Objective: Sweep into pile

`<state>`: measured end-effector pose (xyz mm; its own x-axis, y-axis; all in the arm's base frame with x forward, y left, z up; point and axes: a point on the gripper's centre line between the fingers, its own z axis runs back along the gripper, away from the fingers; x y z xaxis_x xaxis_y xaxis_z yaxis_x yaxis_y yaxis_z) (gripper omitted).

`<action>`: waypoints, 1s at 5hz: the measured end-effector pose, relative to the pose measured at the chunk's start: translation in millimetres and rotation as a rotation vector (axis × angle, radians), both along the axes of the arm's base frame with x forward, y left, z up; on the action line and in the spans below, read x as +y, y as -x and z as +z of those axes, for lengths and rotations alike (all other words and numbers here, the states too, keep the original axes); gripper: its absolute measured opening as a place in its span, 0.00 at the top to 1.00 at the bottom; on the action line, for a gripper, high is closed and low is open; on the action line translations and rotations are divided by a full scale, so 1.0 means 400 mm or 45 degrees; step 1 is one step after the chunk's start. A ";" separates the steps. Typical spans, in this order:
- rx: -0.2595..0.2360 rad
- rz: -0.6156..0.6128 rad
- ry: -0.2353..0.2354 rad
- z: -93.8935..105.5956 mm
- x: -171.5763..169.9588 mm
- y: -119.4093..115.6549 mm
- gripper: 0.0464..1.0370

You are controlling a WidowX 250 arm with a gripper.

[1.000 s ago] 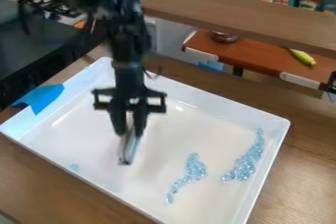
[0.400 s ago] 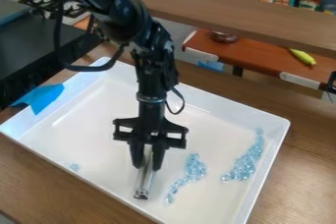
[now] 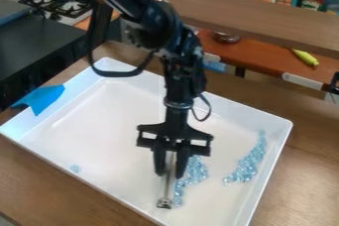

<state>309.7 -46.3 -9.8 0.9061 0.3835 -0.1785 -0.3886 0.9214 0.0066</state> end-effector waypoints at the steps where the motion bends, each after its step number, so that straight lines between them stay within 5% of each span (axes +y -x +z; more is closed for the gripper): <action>1: 0.000 0.055 0.006 -0.001 -0.022 -0.046 0.70; 5: 0.028 -0.020 0.058 0.025 -0.192 -0.147 0.70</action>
